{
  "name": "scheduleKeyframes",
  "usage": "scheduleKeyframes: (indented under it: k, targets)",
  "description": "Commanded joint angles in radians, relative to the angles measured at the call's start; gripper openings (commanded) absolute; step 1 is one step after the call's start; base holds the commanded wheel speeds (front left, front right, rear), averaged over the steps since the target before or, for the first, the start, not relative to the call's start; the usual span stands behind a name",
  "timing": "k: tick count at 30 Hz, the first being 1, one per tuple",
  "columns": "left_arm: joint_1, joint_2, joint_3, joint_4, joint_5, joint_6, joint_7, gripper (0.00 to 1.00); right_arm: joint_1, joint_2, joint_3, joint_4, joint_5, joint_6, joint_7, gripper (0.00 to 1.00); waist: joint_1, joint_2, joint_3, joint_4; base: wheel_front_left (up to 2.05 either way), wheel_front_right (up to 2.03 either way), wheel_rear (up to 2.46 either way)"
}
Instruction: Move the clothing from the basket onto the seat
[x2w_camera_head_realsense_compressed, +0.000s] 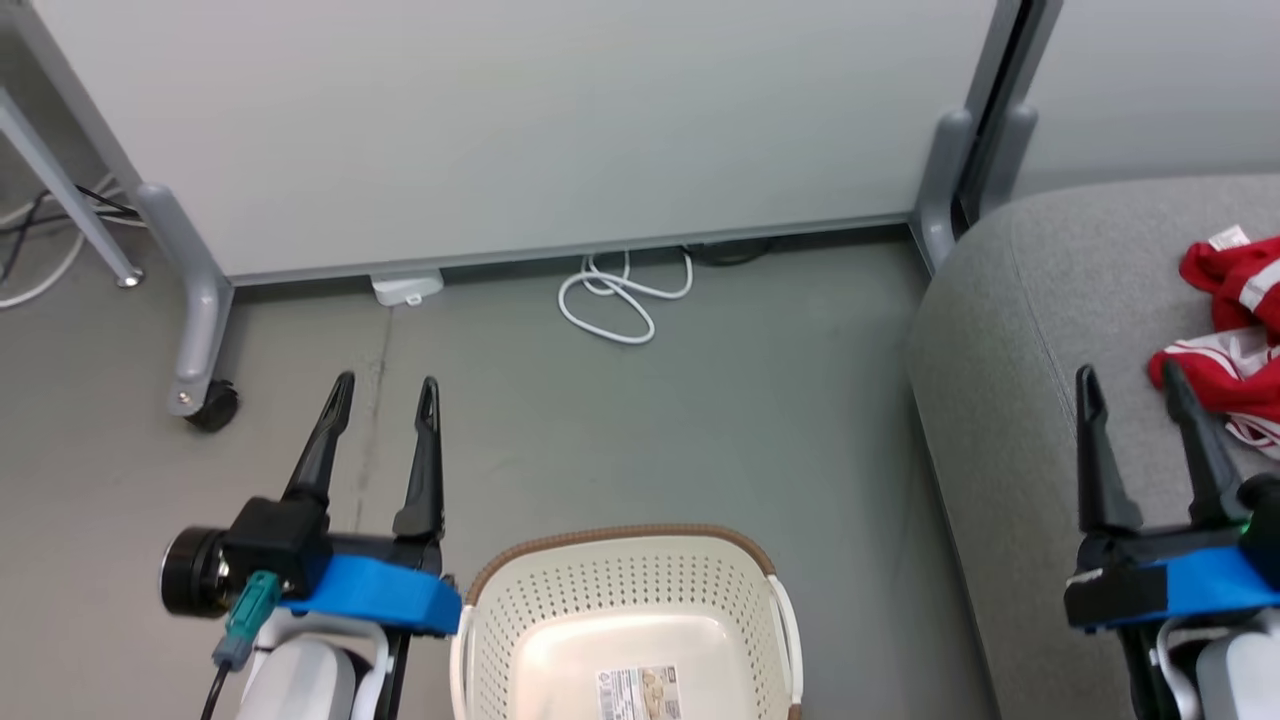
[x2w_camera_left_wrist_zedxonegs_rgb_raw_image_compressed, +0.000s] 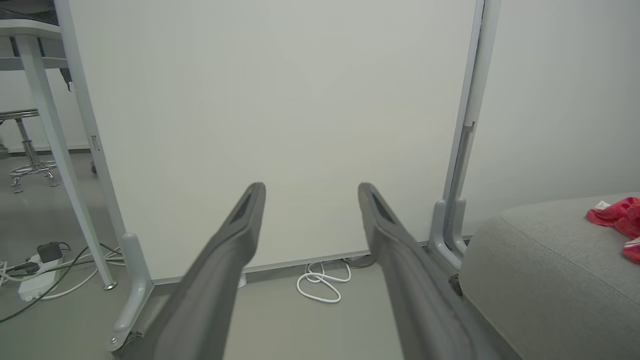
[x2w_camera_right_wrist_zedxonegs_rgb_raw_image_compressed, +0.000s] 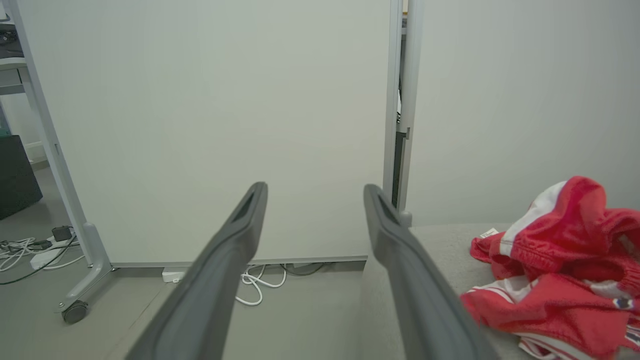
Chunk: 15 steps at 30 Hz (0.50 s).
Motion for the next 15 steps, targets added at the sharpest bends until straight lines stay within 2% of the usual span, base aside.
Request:
scheduleKeyframes:
  k: [1, 15]
  targets:
    - [0.029, -0.002, 0.016, -0.010, 0.011, -0.007, -0.003, 1.00, 0.032, 0.010, 0.003, -0.006, -0.007, 0.000, -0.004, 1.00, 0.0002, -0.0001, -0.028, 0.018, 0.00, 0.00, 0.00]
    - [0.136, -0.037, 0.087, -0.028, 0.053, -0.043, -0.003, 1.00, 0.153, 0.070, 0.032, -0.024, -0.024, 0.000, -0.004, 1.00, 0.0002, -0.0001, -0.086, 0.042, 0.00, 0.00, 0.00]
